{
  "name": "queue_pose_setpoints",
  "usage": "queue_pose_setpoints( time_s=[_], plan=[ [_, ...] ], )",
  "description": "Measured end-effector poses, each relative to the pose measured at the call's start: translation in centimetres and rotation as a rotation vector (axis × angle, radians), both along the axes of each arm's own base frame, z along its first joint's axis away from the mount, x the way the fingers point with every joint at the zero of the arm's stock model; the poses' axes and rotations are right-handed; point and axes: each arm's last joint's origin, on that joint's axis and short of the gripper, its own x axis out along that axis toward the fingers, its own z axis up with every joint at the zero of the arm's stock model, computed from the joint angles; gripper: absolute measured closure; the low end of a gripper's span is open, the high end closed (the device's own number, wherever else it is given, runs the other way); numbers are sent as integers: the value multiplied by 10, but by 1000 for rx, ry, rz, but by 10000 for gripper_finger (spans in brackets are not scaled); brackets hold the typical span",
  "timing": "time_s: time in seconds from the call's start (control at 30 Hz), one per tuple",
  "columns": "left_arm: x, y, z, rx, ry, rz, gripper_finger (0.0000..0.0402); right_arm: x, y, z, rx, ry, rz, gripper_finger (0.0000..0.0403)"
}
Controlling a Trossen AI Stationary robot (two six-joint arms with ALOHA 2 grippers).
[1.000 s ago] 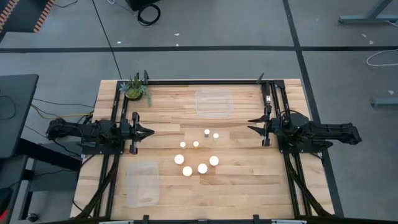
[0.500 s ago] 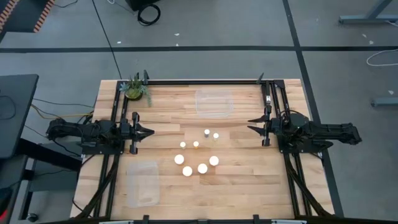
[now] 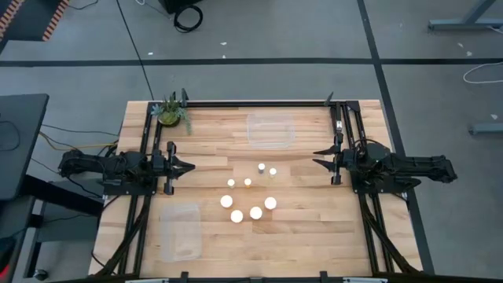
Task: Pick and place medicine bottles into bin by pill shape (circle, oval)
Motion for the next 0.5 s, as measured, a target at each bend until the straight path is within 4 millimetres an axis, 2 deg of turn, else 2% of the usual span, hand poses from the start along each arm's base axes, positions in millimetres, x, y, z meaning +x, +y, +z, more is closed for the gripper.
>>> queue_pose_setpoints(
  time_s=[0.5],
  plan=[
    [0, 0, 0, 0, 0, 0, 372, 0, 0, 0, 0, 0, 0, 287]
  ],
)
